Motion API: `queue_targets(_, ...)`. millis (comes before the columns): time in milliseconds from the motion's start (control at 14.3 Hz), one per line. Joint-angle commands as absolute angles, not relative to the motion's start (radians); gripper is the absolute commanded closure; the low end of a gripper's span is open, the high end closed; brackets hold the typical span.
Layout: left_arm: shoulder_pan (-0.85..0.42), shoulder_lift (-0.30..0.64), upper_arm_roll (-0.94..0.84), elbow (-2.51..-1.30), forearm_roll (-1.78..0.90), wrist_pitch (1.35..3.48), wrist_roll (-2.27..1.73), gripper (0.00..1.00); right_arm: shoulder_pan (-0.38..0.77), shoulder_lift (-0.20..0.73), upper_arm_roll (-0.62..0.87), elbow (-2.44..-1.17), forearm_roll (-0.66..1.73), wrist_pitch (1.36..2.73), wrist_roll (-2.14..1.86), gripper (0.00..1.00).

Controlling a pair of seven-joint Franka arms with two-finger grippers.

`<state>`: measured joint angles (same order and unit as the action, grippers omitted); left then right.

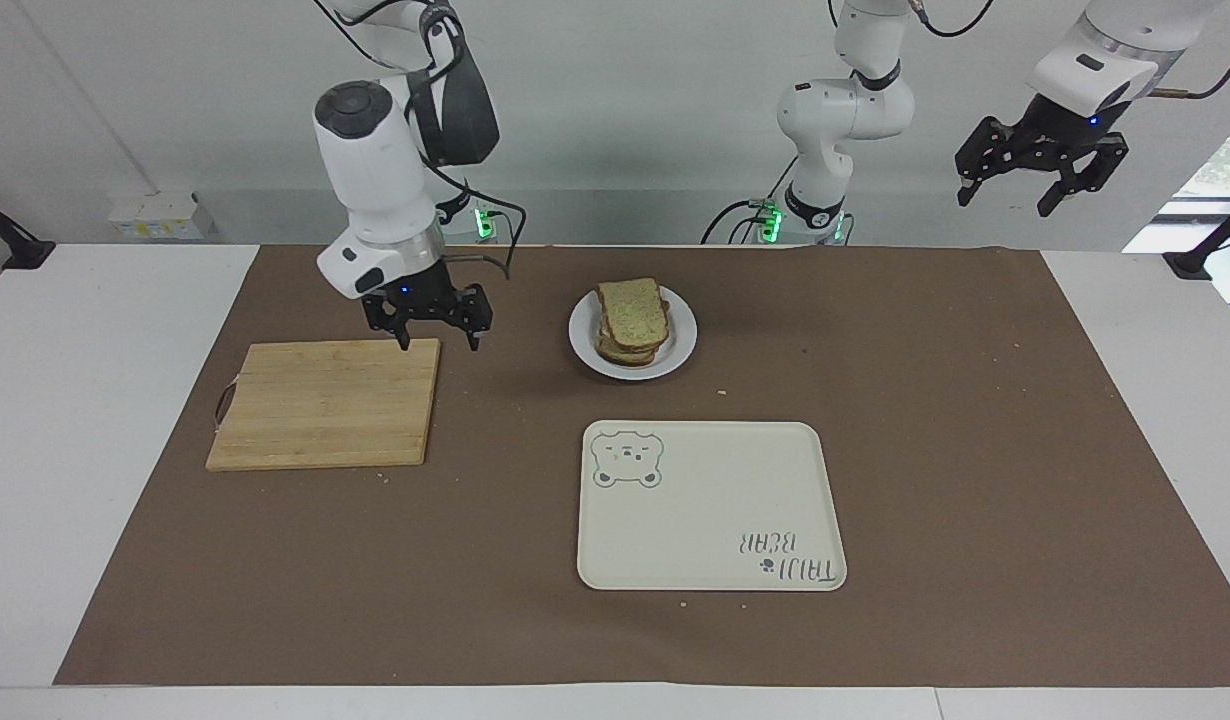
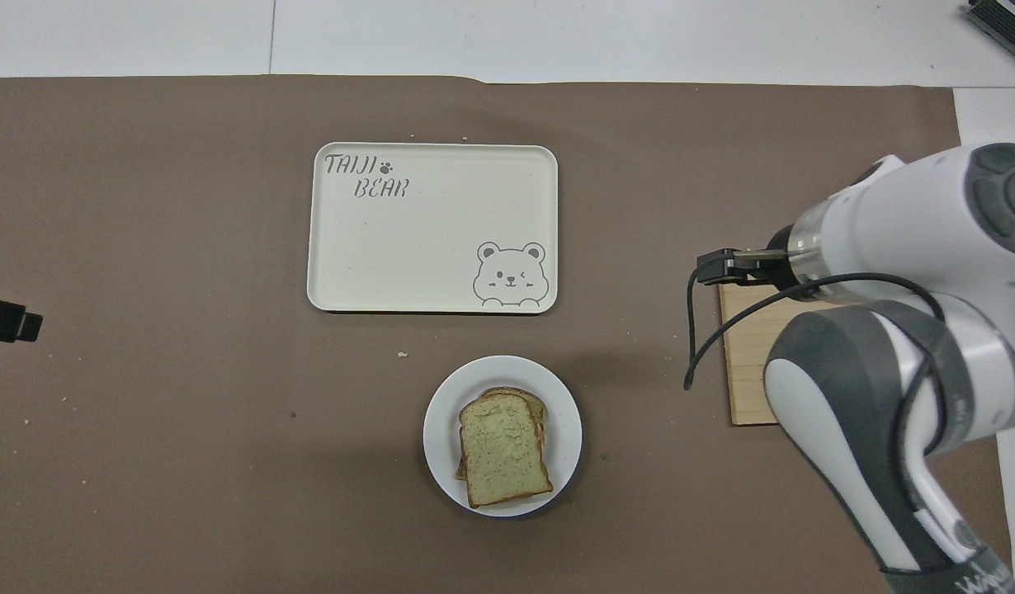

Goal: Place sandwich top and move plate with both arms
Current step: 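Withdraw the right gripper back over the cutting board, then reach the left gripper to the white plate rim and grasp it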

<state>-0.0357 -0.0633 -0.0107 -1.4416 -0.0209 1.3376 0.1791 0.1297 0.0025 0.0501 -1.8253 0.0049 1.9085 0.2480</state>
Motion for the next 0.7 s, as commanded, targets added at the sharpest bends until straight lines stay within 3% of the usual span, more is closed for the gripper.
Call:
queue_targets(0, -0.029, -0.08, -0.017, -1.46, -0.015, 1.338, 0.166, 0.0, 0.074, -0.046, 0.06, -1.78, -0.014, 1.835, 0.236, 0.0)
queue_targets(350, -0.029, -0.087, -0.018, -1.473, -0.017, 1.335, 0.163, 0.0, -0.008, -0.071, 0.054, -1.683, -0.015, 1.732, 0.235, 0.0)
queue_targets(630, -0.008, -0.132, -0.014, -1.583, -0.141, 1.415, 0.163, 0.0, -0.072, -0.074, 0.052, -1.563, -0.014, 1.58, 0.235, 0.0)
